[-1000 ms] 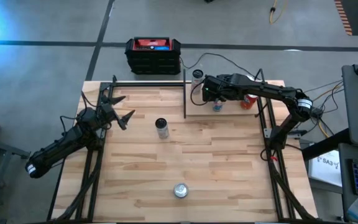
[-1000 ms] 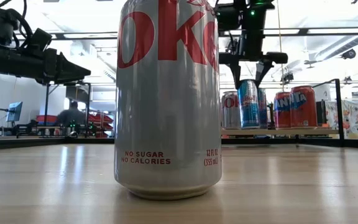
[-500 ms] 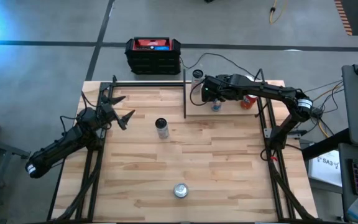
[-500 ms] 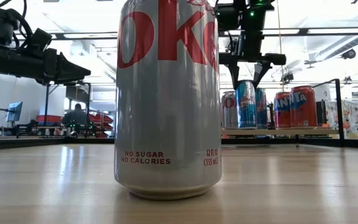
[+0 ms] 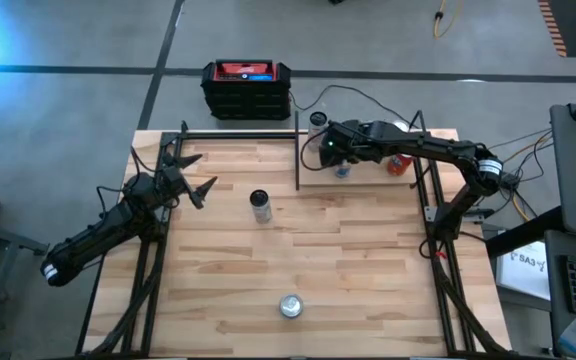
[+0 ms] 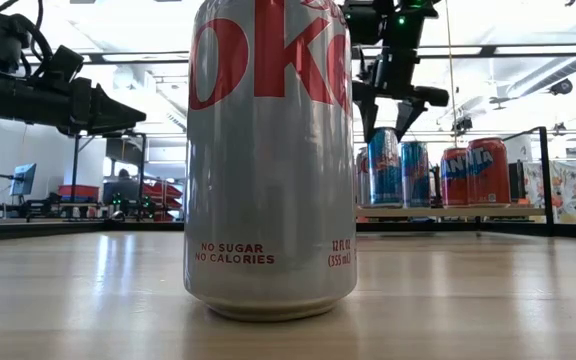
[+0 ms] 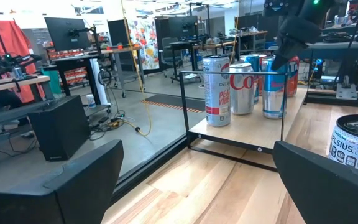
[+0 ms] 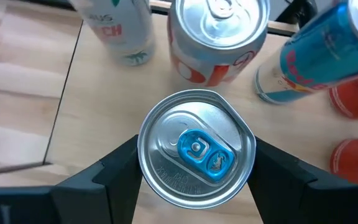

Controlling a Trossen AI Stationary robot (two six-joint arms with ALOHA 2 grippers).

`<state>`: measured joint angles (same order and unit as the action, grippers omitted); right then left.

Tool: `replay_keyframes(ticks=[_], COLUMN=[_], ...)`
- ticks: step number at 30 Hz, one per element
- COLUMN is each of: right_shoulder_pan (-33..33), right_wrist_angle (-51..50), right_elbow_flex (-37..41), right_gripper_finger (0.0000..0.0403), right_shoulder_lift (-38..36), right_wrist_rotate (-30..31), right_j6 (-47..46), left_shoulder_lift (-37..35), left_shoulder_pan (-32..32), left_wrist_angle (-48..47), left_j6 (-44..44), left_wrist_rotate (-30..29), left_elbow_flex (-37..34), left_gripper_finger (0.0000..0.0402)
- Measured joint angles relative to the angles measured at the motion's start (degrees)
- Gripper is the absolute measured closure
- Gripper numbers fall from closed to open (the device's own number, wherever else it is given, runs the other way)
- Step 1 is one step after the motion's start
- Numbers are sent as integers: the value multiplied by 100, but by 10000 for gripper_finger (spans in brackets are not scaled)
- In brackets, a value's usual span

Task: Place canned beverage on shelf
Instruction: Put the blue soda can on the shelf aligned with the other blue soda can

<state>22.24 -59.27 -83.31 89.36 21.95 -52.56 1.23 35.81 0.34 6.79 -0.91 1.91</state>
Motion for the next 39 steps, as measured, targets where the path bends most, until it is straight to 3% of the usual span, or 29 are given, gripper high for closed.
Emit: replay_keyframes(ticks=[22, 30, 39], right_shoulder_pan=[4, 4, 4], right_wrist_angle=[586, 931, 896], right_elbow_flex=[80, 308, 356], right_gripper_finger=[170, 168, 118], right_shoulder_lift=[0, -24, 15], right_wrist_rotate=[-624, -638, -938], right_j6=[1561, 1596, 1956], left_shoulder_lift=[2, 0, 0], left_shoulder_pan=[1, 0, 1], left_wrist_angle=[0, 0, 0], left_j6=[-1, -2, -1], left_wrist_rotate=[-2, 0, -1], left_elbow_flex=[0, 0, -1], left_gripper_finger=[3, 3, 3])
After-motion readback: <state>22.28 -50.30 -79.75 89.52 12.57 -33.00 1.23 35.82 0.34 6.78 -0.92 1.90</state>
